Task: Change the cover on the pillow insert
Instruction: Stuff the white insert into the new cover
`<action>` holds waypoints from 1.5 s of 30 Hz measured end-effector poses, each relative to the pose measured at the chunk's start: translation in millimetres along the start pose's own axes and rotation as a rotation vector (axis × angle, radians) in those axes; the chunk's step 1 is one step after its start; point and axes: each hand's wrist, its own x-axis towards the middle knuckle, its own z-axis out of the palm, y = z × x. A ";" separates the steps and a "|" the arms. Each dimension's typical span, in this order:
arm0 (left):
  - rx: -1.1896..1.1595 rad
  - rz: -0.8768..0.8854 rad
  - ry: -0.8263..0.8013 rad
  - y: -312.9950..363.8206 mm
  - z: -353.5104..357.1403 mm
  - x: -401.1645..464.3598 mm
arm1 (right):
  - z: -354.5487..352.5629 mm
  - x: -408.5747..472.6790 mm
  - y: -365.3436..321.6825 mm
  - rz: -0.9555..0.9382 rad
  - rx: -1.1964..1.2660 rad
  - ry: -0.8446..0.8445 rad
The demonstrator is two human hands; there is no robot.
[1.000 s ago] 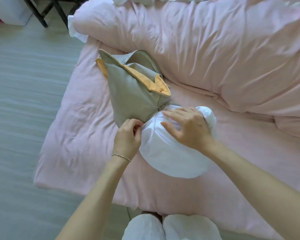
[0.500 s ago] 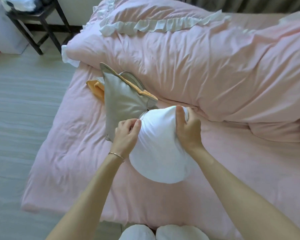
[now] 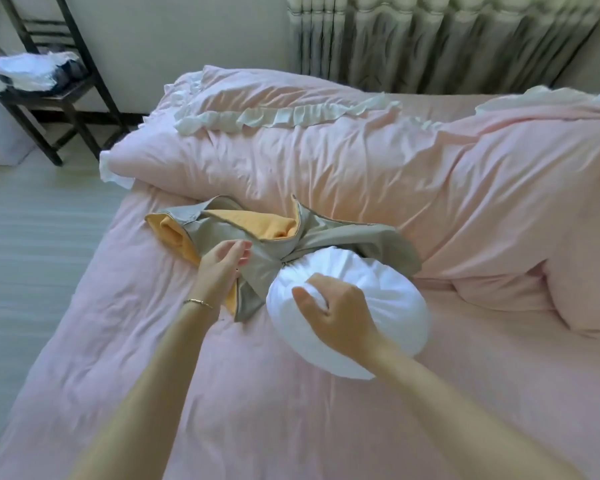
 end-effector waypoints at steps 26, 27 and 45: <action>1.066 0.566 0.202 -207.4 35.6 -36.4 | 110.4 -8.7 111.0 -0.038 0.103 -0.228; 1.057 0.541 0.191 -205.7 33.9 -32.4 | 111.2 -4.8 113.1 -0.033 0.113 -0.259; 0.336 -0.365 0.050 -185.4 -10.7 -67.8 | 111.7 32.8 168.0 0.143 -0.159 -0.451</action>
